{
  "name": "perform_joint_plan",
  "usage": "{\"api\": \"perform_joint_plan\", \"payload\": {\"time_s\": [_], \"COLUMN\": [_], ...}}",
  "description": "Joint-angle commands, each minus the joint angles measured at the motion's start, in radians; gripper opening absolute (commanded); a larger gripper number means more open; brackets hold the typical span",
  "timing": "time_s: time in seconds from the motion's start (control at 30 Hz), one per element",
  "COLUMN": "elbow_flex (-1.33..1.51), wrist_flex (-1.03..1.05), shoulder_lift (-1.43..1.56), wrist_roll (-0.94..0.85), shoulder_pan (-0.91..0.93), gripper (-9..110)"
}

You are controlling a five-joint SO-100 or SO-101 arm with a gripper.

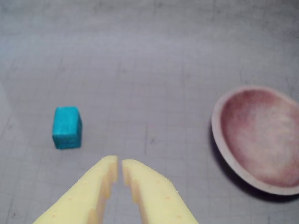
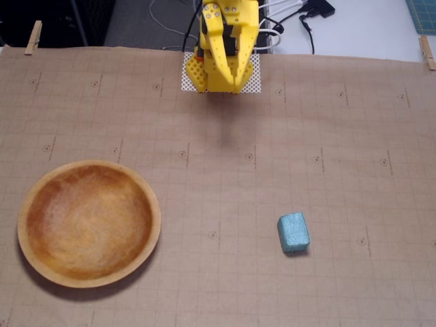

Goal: Grasp a blue block and put it in the bowl.

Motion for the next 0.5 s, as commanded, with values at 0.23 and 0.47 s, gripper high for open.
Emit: {"api": "perform_joint_plan", "payload": {"time_s": [0.23, 0.47], "elbow_flex": [-0.012, -0.043], "wrist_flex": [-0.387, -0.561], "shoulder_lift": [-0.15, -0.436], "wrist_roll": [0.005, 0.006], "shoulder_pan": [-0.097, -0.206], "gripper": [-1, -1]}}
